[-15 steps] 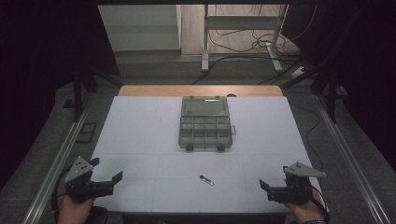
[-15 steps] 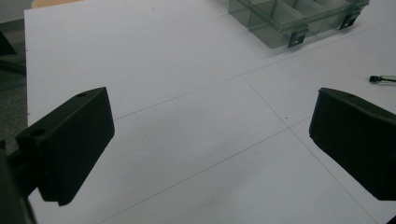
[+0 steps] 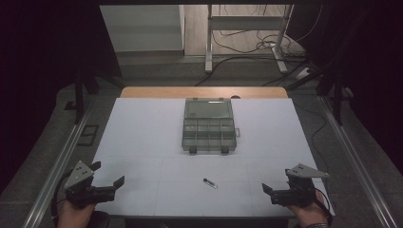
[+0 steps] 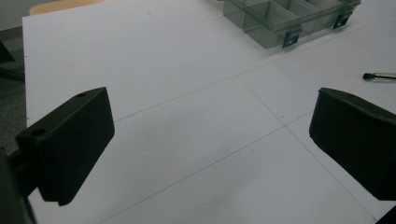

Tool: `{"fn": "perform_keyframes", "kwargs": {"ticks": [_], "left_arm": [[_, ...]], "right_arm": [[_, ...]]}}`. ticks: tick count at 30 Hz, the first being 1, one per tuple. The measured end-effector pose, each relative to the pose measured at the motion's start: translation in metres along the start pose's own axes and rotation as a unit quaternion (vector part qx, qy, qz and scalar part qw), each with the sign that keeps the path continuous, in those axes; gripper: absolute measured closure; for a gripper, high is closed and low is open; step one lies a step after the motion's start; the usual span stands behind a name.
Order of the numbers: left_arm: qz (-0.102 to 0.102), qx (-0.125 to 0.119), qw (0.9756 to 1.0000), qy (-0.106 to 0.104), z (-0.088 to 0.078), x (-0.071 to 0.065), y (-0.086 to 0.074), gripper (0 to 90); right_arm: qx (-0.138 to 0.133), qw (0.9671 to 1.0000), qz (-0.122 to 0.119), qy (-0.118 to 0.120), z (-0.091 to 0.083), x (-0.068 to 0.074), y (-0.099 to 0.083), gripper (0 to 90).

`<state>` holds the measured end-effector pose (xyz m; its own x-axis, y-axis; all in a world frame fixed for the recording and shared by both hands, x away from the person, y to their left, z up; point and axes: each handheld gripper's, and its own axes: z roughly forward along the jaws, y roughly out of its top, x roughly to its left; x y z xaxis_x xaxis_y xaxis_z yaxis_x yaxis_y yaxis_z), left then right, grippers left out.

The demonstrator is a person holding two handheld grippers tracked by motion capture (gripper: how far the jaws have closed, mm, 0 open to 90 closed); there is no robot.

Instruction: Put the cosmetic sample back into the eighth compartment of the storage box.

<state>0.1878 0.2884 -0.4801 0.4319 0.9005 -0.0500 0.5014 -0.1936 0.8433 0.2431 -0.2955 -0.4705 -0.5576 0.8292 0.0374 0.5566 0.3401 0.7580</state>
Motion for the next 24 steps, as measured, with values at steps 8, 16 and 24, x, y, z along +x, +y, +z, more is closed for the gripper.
{"fn": "perform_keyframes", "kwargs": {"ticks": [8,16,24], "left_arm": [[0.003,0.005,1.0000,-0.002,0.001,-0.001,0.001,0.7],[0.001,0.007,1.0000,-0.004,0.001,0.000,0.001,0.7],[-0.001,0.008,1.0000,-0.004,0.002,0.000,0.001,0.7]], "right_arm": [[0.008,0.9998,-0.016,0.004,0.002,0.003,0.001,0.0],[0.011,0.9996,-0.025,0.008,0.005,0.006,0.003,0.0],[0.017,0.9988,-0.038,0.027,0.013,0.012,0.007,0.0]]}}
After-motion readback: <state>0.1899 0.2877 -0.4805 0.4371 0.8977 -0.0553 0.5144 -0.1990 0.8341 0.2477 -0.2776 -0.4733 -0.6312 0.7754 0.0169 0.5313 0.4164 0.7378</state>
